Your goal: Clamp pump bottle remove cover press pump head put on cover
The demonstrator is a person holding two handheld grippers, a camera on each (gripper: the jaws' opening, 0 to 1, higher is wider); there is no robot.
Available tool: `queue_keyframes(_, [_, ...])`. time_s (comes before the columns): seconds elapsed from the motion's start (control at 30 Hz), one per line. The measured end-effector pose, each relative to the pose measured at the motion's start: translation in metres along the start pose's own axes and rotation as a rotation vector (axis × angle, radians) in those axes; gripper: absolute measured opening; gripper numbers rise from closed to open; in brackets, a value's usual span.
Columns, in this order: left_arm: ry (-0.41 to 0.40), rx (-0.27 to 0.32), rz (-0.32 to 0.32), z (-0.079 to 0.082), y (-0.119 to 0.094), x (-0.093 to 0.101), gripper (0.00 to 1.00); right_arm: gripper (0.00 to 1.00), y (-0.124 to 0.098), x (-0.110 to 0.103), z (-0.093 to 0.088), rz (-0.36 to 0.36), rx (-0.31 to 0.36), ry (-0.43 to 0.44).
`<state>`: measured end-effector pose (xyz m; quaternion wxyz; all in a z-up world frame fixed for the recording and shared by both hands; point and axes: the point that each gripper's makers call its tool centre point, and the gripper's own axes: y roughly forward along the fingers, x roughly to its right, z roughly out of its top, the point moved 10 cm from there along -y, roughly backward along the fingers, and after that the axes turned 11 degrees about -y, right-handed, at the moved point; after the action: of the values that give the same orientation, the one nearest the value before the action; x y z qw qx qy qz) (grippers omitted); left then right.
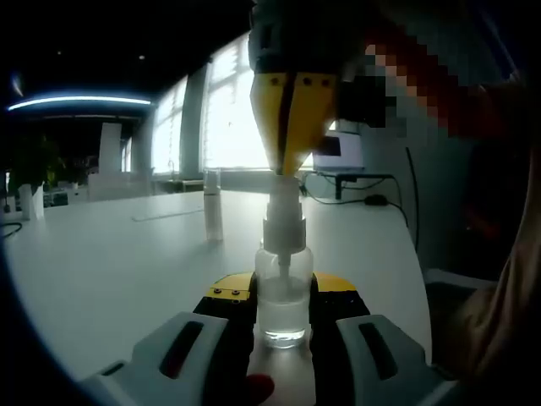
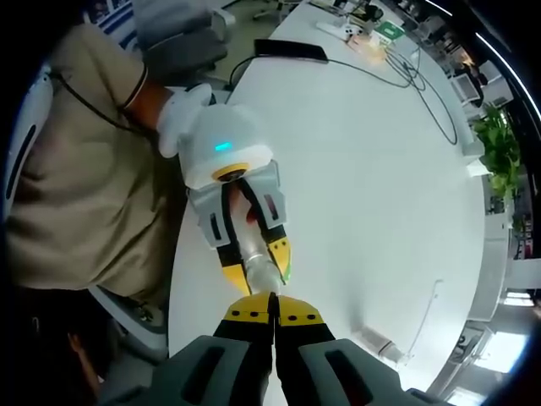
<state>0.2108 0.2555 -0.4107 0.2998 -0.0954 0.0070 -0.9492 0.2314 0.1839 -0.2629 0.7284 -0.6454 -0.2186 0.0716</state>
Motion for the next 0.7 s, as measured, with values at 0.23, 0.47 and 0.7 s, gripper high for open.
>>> queue_keyframes(0.23, [0.001,0.0,0.0,0.0001,0.0001,0.0007,0.15,0.0,-0.0003,-0.0003,-0.0007,0.0,0.002,0.003])
queue_keyframes(0.47, [0.0,0.0,0.0,0.0003,0.0002,0.0021,0.15,0.0,-0.0005,-0.0004,-0.0012,-0.001,0.006,0.004])
queue_keyframes(0.7, [0.001,0.0,0.001,-0.0001,0.0,0.0005,0.15,0.0,-0.0004,-0.0005,-0.0016,-0.001,0.009,0.006])
